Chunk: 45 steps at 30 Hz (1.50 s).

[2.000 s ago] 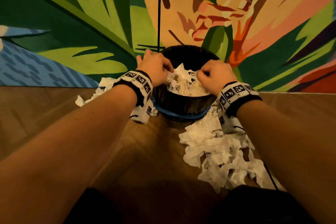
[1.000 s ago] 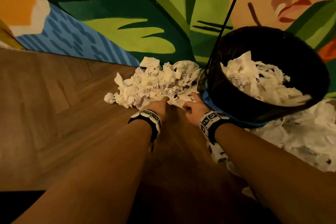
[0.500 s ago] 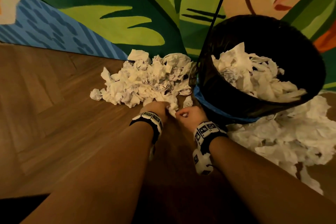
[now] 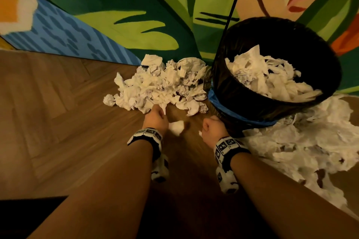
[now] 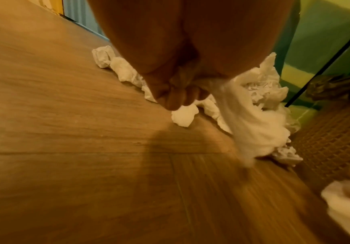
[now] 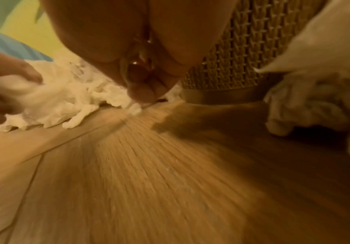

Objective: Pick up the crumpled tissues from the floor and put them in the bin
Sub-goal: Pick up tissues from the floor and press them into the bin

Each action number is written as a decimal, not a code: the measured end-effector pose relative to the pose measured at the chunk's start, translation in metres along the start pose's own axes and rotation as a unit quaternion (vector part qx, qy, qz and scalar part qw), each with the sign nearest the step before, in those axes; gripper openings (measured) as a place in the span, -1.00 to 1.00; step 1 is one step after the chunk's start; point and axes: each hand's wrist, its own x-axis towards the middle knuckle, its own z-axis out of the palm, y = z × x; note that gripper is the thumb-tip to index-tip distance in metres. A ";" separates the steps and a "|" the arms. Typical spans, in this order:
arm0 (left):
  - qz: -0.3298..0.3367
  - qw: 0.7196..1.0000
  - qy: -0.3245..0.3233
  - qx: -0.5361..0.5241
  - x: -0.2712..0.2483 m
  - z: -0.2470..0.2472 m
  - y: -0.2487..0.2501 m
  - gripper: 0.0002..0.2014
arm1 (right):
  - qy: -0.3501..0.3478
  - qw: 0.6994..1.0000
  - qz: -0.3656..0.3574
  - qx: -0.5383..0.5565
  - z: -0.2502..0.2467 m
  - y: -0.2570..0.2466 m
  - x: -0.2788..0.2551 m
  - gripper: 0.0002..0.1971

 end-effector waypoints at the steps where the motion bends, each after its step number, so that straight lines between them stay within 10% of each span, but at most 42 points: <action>1: -0.013 1.000 -0.005 0.001 -0.001 0.000 -0.001 -0.94 | -0.002 1.000 -0.008 -0.006 -0.002 -0.002 0.002 -0.67; 11: 0.105 0.964 -0.163 0.179 0.001 0.017 0.011 -0.38 | -0.131 0.986 0.034 -0.099 -0.010 -0.031 0.038 0.06; 16: 0.179 0.946 -0.203 0.178 0.010 0.036 0.029 -0.13 | -0.128 0.985 0.010 -0.119 -0.002 -0.022 0.050 -0.34; 23: 0.159 0.907 -0.287 0.264 0.018 0.061 0.023 -0.34 | -0.132 0.985 0.059 -0.099 0.016 0.008 0.016 -0.52; 34: 0.068 0.987 -0.124 0.069 -0.038 0.061 0.020 -0.75 | -0.128 0.985 0.093 -0.063 -0.009 0.038 -0.033 -0.72; 40: 0.037 0.984 -0.043 -0.168 -0.033 0.015 0.054 -0.48 | -0.145 0.983 -0.099 -0.053 -0.060 -0.016 -0.046 -0.82; 45: 0.113 0.977 0.023 -0.179 -0.018 -0.042 0.101 -0.47 | -0.148 0.915 -0.317 -0.201 -0.116 -0.090 -0.064 -0.65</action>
